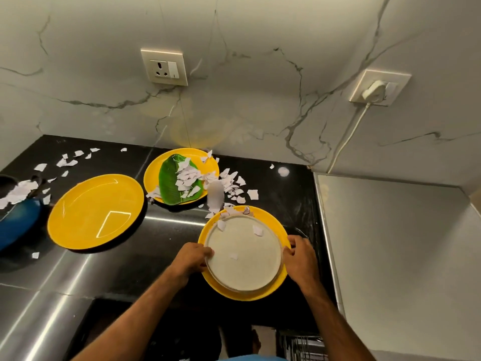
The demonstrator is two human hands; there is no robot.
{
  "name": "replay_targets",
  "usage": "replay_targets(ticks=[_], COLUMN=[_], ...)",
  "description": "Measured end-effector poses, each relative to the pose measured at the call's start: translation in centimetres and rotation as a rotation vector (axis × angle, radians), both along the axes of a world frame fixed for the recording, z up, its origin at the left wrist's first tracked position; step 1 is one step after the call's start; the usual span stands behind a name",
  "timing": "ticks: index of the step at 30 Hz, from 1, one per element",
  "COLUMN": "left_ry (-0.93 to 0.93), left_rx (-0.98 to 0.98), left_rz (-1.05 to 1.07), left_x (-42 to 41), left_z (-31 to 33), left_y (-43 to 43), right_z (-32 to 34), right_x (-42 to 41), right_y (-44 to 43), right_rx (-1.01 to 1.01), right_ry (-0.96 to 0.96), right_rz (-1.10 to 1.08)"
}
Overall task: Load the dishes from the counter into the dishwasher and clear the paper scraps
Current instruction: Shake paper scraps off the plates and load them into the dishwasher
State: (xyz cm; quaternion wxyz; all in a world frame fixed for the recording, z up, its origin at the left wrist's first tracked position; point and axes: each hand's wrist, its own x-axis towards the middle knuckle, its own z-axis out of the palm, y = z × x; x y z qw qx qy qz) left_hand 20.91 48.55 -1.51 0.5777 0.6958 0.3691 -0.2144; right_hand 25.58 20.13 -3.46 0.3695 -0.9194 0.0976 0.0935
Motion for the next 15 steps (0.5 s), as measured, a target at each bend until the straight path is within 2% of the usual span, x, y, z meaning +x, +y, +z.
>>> replay_targets(ticks=[3, 7, 12, 15], left_ry=[0.016, -0.018, -0.104, -0.149], left_rx=[-0.097, -0.180, -0.094, -0.082], left_rz=[0.088, 0.046, 0.020, 0.113], left_x=[0.4, 0.5, 0.6, 0.0], left_z=[0.3, -0.1, -1.0, -0.8], left_y=[-0.2, 0.1, 1.7, 3.6], right_z=[-0.4, -0.5, -1.3, -1.5], right_x=[1.8, 2.4, 4.5, 5.6], right_y=[-0.1, 0.0, -0.3, -0.6], right_rx=[0.007, -0.006, -0.053, -0.063], right_ry=[0.020, 0.036, 0.109, 0.151], right_rz=[-0.001, -0.025, 0.031, 0.091])
